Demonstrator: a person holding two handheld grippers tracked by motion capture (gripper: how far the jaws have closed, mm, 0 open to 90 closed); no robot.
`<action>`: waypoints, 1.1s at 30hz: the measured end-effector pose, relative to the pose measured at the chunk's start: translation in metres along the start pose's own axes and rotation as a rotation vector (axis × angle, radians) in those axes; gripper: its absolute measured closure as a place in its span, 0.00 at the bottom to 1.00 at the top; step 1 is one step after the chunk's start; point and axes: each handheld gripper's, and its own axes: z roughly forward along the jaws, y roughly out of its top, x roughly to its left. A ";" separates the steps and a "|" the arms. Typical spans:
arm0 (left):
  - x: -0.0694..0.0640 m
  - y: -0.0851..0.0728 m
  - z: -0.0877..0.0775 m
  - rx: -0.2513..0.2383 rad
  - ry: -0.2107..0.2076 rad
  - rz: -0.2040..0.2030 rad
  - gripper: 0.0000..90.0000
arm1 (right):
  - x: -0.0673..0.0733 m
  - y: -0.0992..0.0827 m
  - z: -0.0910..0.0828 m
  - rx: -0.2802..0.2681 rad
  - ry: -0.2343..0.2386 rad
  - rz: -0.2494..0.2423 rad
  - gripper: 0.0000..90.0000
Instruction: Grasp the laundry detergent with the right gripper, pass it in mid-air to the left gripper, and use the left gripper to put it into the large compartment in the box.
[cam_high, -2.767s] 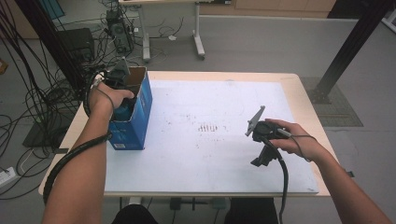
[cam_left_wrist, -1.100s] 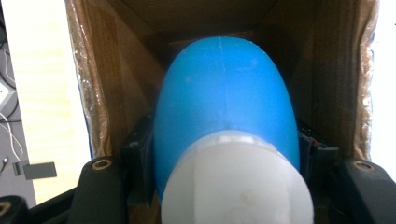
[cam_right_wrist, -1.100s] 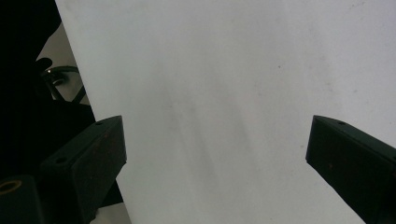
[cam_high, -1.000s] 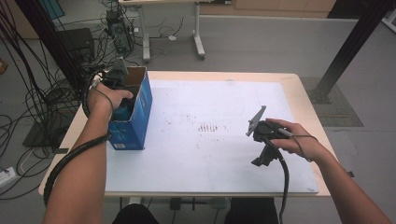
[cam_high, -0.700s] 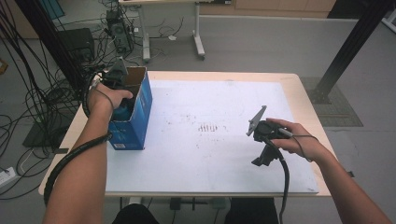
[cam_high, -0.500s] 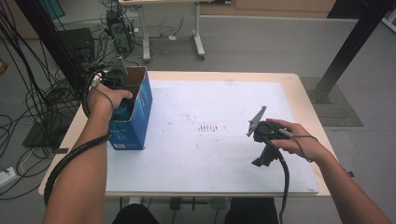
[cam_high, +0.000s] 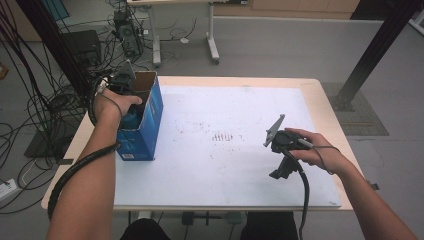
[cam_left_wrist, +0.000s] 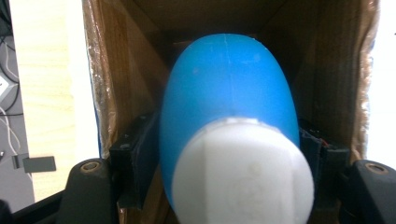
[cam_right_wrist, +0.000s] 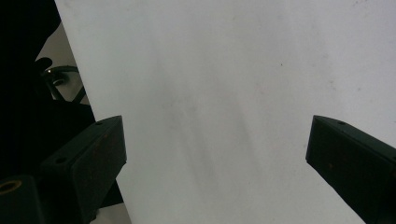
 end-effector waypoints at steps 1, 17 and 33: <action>0.000 0.000 -0.001 0.003 0.007 0.006 0.35 | 0.000 0.000 0.000 0.000 0.000 0.002 0.06; -0.003 0.002 -0.040 -0.039 -0.013 0.023 0.27 | 0.001 0.002 -0.001 0.001 -0.003 -0.008 0.06; -0.017 0.010 -0.100 -0.066 -0.037 0.066 0.13 | 0.003 0.008 -0.007 0.001 -0.007 -0.021 0.06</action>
